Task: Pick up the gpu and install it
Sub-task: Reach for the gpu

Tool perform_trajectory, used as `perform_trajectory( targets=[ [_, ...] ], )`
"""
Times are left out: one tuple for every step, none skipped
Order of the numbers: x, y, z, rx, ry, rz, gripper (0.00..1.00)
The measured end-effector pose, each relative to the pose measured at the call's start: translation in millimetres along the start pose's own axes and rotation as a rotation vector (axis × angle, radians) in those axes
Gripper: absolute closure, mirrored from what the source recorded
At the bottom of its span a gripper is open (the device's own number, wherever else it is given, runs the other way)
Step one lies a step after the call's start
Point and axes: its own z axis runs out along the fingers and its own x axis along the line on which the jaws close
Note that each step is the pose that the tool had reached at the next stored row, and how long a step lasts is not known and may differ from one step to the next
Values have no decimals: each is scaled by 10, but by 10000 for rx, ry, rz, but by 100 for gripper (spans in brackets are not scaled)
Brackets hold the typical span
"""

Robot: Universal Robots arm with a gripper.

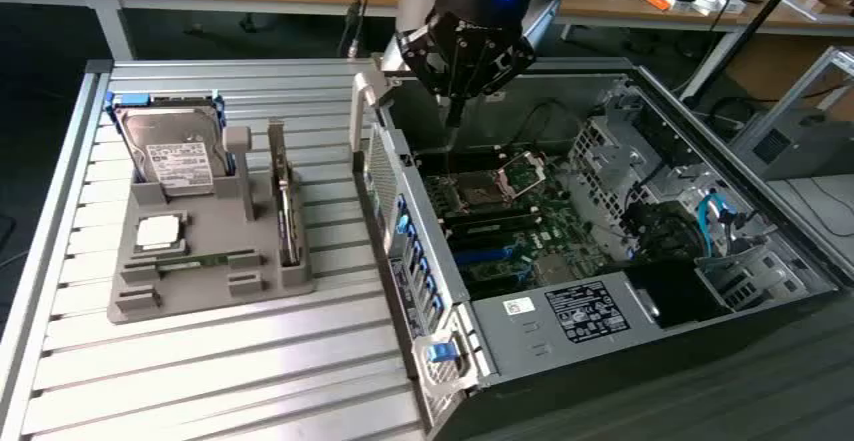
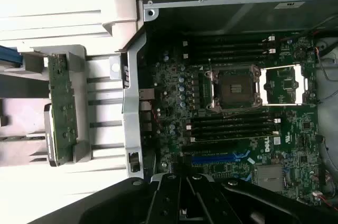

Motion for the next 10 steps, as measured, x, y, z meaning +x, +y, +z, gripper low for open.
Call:
perform_trajectory(
  targets=[
    [13,-1,0,1,0,2,89],
    [47,-4,-1,0,0,1,89],
    [71,-5,-2,0,-1,0,89],
    [98,-7,-2,0,-1,0,89],
    [115,-9,-3,0,0,0,89],
    [132,-10,-3,-1,-1,1,89],
    [142,-11,-4,0,0,1,89],
    [150,-11,-4,-1,0,1,89],
    [162,-12,-4,-1,0,0,89],
    [171,-13,-4,0,-1,1,89]
  ],
)
